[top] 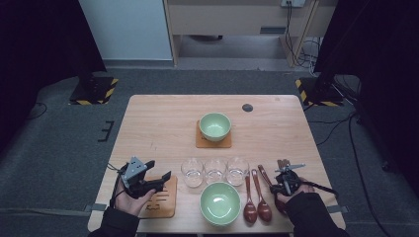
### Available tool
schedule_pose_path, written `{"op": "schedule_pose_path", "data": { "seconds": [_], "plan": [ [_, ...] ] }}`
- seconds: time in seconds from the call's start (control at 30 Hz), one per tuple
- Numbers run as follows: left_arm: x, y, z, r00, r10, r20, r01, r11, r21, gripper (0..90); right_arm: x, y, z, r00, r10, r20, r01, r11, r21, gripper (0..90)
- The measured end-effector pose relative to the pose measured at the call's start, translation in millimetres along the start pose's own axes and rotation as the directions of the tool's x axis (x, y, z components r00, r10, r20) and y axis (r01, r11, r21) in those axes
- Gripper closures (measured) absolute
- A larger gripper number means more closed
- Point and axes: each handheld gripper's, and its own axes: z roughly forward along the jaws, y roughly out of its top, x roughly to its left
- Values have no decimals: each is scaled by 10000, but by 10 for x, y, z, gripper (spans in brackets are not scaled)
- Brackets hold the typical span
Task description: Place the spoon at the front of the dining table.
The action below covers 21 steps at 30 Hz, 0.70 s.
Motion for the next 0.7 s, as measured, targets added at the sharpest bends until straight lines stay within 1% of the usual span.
{"op": "schedule_pose_path", "data": {
  "seconds": [0.1, 0.17, 0.3, 0.37, 0.43, 0.47, 0.5, 0.57, 0.67, 0.7],
  "plan": [
    [-78, 92, 10, 9997, 59, 226, -48, 9989, -462, 234, -36, -7, -22, 9998, 7, -182, -17, 9985, -554, 814],
    [-132, 150, 30, 9991, 96, 403, -68, 9976, -694, 234, -57, -8, -47, 9996, 107, -276, -131, 9958, -908, 814],
    [-248, 259, 115, 9968, 65, 793, 9, 9958, -919, 238, -90, -10, -88, 9994, 154, -317, -195, 9906, -1356, 814],
    [-326, 327, 179, 9947, 128, 1016, -26, 9950, -998, 240, -99, -7, -107, 9995, 89, -319, -139, 9868, -1611, 814],
    [-389, 383, 228, 9925, 160, 1210, -26, 9940, -1097, 242, -103, 2, -141, 9992, 83, -388, -158, 9798, -1996, 814],
    [-427, 409, 259, 9907, 86, 1359, 78, 9928, -1199, 243, -107, 4, -151, 9991, 41, -414, -129, 9764, -2156, 813],
    [-465, 437, 293, 9891, 70, 1467, 105, 9930, -1179, 243, -111, 6, -165, 9990, 40, -436, -142, 9717, -2356, 814],
    [-557, 499, 368, 9871, 221, 1583, -34, 9931, -1173, 247, -120, 10, -186, 9988, 21, -497, -154, 9627, -2700, 813],
    [-657, 564, 448, 9825, 228, 1850, 7, 9920, -1262, 250, -126, 15, -216, 9978, -120, -659, -93, 9496, -3133, 814],
    [-687, 588, 474, 9815, 287, 1892, -55, 9925, -1218, 251, -127, 19, -228, 9970, -158, -763, -95, 9470, -3210, 814]
  ]
}}
